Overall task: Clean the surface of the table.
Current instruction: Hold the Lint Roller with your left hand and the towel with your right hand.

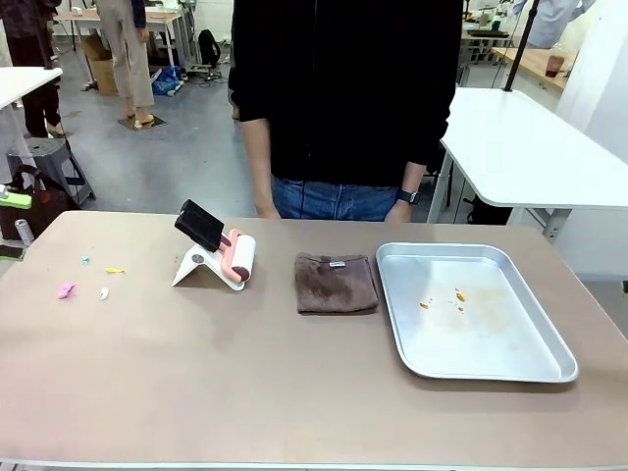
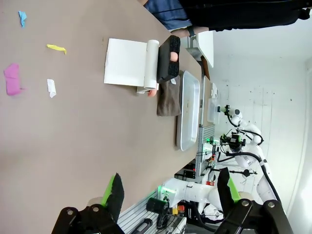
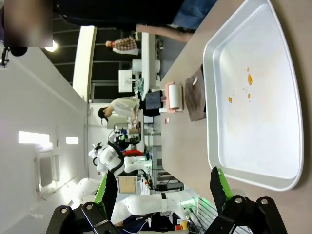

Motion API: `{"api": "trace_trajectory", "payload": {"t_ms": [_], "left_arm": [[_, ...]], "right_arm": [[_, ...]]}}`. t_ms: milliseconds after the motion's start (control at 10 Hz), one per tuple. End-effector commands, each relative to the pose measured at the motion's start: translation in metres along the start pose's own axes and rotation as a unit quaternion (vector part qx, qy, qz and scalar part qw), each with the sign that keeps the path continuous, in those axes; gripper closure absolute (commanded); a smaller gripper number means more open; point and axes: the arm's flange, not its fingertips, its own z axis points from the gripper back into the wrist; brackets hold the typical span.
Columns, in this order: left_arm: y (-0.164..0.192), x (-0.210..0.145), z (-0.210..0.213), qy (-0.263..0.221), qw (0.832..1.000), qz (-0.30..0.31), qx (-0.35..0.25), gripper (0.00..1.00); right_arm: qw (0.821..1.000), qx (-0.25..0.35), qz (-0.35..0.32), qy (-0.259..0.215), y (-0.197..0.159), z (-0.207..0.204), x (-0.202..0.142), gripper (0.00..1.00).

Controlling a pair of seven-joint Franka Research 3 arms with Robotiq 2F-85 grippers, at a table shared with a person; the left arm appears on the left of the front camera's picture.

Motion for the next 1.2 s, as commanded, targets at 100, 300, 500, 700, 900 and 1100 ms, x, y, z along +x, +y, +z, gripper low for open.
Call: {"api": "trace_trajectory", "payload": {"t_ms": [100, 300, 500, 700, 900, 1100], "left_arm": [[0.0, 0.001, 0.001, 0.003, 1.0, -0.006, -0.004, 0.0], [0.0, 0.001, 0.001, 0.003, 1.0, -0.006, -0.004, 0.0], [0.0, 0.001, 0.001, 0.003, 1.0, -0.006, -0.004, 0.0], [0.0, 0.001, 0.001, 0.003, 1.0, -0.006, -0.004, 0.0], [-0.01, 0.005, -0.016, 0.003, 0.999, 0.035, -0.021, 0.0], [-0.051, 0.012, -0.053, 0.02, 0.999, 0.032, -0.024, 0.0]], "right_arm": [[1.0, 0.01, 0.013, -0.002, 0.001, 0.0, 0.003, 0.0], [1.0, 0.01, 0.013, -0.002, 0.001, 0.0, 0.003, 0.0], [1.0, 0.01, 0.013, -0.002, 0.001, 0.0, 0.003, 0.0], [1.0, 0.01, 0.013, -0.002, 0.001, 0.0, 0.003, 0.0], [1.0, -0.019, 0.017, -0.01, 0.018, -0.012, -0.004, 0.0], [0.996, -0.057, 0.064, -0.019, 0.063, -0.061, -0.004, 0.0]]}}
